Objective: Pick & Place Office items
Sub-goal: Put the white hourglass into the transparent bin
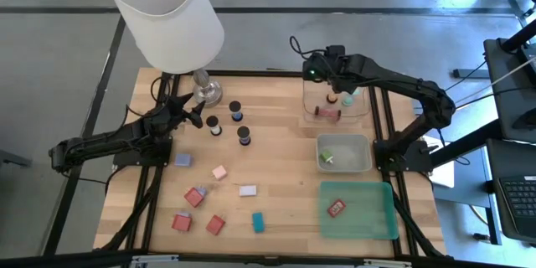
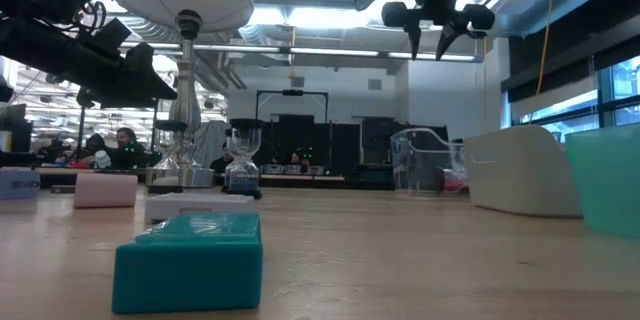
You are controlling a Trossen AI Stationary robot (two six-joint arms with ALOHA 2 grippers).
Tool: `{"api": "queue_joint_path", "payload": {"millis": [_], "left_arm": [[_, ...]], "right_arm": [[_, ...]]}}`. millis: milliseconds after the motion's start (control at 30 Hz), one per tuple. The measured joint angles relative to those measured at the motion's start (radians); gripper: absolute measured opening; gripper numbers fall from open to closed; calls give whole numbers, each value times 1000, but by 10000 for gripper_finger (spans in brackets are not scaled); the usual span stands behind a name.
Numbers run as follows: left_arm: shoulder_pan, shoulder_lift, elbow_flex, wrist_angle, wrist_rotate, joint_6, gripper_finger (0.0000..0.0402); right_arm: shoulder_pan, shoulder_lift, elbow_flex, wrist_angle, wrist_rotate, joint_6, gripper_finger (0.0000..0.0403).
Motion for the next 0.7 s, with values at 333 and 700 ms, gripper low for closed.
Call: {"api": "queue_joint_path", "payload": {"millis": [333, 700], "left_arm": [[0, 0, 0, 0, 0, 0, 297], [0, 0, 0, 0, 0, 0, 297]], "right_arm": [[0, 2, 0, 27, -33, -235, 219], [-9, 16, -2, 304, -238, -569, 219]]}}
